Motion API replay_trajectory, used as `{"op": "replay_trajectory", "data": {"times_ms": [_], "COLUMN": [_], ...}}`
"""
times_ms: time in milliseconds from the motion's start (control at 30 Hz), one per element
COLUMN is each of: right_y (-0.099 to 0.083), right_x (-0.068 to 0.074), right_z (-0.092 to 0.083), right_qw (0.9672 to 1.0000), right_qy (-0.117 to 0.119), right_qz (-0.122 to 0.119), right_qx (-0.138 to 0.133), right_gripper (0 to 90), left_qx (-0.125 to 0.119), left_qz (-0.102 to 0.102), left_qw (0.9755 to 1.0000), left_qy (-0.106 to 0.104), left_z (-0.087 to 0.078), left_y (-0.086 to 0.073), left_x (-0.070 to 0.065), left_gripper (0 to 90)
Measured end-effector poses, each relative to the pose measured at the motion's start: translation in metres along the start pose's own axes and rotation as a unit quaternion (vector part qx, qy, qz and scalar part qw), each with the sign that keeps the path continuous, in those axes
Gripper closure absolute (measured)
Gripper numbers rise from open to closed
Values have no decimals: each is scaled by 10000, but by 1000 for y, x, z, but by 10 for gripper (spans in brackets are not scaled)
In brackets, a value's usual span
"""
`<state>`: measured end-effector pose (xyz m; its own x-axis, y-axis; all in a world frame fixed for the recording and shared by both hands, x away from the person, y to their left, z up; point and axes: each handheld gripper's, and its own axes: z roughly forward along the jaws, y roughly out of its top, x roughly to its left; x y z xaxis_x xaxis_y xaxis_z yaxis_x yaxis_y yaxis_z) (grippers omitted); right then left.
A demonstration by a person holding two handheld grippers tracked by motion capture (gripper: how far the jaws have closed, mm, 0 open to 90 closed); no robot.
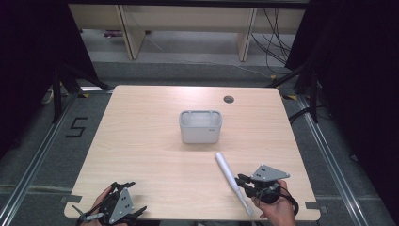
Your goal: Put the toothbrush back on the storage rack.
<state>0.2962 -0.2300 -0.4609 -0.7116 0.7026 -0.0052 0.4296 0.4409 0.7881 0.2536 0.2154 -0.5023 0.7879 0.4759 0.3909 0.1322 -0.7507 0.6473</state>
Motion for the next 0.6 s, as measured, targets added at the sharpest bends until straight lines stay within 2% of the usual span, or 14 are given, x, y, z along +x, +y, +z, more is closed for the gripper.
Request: {"op": "replay_trajectory", "data": {"times_ms": [33, 67, 100, 133, 167, 300, 333, 433, 467, 600], "right_y": [0, 0, 0, 0, 0, -1, -3, -4, -5, -6], "right_x": [0, 4, 4, 5, 5, 7, 7, 9, 10, 10], "right_z": [0, 3, 4, 6, 7, 9, 12, 14, 16, 18], "right_qw": [10000, 9999, 9998, 9998, 9997, 9994, 9992, 9988, 9987, 9982], "right_qy": [0, 117, 153, 138, 180, 218, 210, 296, 287, 336], "right_qz": [0, 28, -13, -40, -94, -153, -243, -162, -142, -162], "right_qx": [0, 81, 109, 118, 120, 213, 237, 352, 405, 477], "right_gripper": [798, 829, 835, 846, 861, 894, 900, 900, 900, 900], "left_qx": [0, 1, -30, -1, 11, 2, -91, -115, -42, -36], "left_qz": [0, 2, -3, 5, 26, 6, -50, -87, 9, 9], "left_qw": [10000, 10000, 10000, 10000, 10000, 10000, 9999, 9999, 10000, 10000], "left_qy": [0, -12, 67, -19, 59, -1, 17, 15, 54, 17], "left_z": [0, 0, 1, 1, 1, 0, 0, 1, 1, 0], "left_y": [0, 0, 0, 0, 0, 0, 0, 0, 0, 0], "left_x": [0, 0, -1, 0, -1, 0, -1, -1, -1, -1], "left_gripper": [154, 154, 154, 154, 154, 154, 154, 153, 153, 153]}}
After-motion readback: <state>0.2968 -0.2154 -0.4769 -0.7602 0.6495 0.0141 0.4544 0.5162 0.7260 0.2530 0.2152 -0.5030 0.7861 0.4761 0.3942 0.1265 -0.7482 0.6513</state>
